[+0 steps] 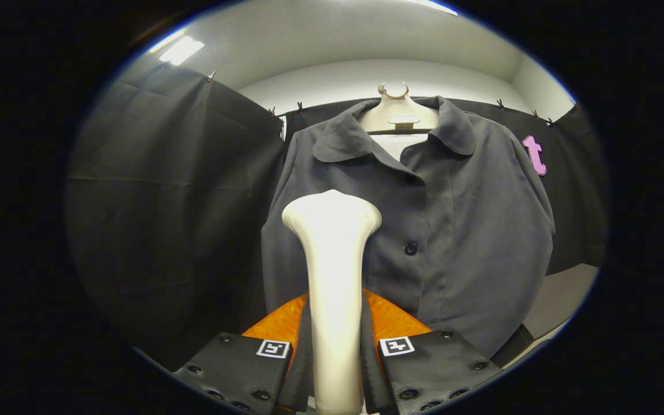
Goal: Iron the clothes twice with a garment steamer, once on the left side and once on the right side.
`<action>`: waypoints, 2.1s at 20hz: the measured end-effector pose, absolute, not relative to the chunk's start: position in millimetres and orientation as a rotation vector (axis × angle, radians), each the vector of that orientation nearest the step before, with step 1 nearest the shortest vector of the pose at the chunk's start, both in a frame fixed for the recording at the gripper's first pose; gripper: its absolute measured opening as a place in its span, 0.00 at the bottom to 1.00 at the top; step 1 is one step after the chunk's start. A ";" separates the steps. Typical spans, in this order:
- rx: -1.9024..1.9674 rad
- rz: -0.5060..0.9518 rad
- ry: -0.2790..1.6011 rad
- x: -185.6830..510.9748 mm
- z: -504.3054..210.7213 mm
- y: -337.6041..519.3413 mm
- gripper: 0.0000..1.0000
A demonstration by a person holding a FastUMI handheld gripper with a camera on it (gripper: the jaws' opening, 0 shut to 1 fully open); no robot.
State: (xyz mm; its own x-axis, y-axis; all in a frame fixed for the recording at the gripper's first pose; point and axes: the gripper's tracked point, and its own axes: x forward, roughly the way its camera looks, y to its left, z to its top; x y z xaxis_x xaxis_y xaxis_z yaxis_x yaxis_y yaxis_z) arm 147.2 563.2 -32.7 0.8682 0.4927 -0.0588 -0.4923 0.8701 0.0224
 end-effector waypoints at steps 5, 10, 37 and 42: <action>-0.007 0.523 0.111 133.9 -58.7 562.4 0.43; -0.015 0.533 0.162 126.9 -85.6 563.9 0.43; -0.058 0.538 0.484 66.6 -248.7 551.2 0.43; -0.058 0.528 0.521 63.4 -267.2 549.5 0.43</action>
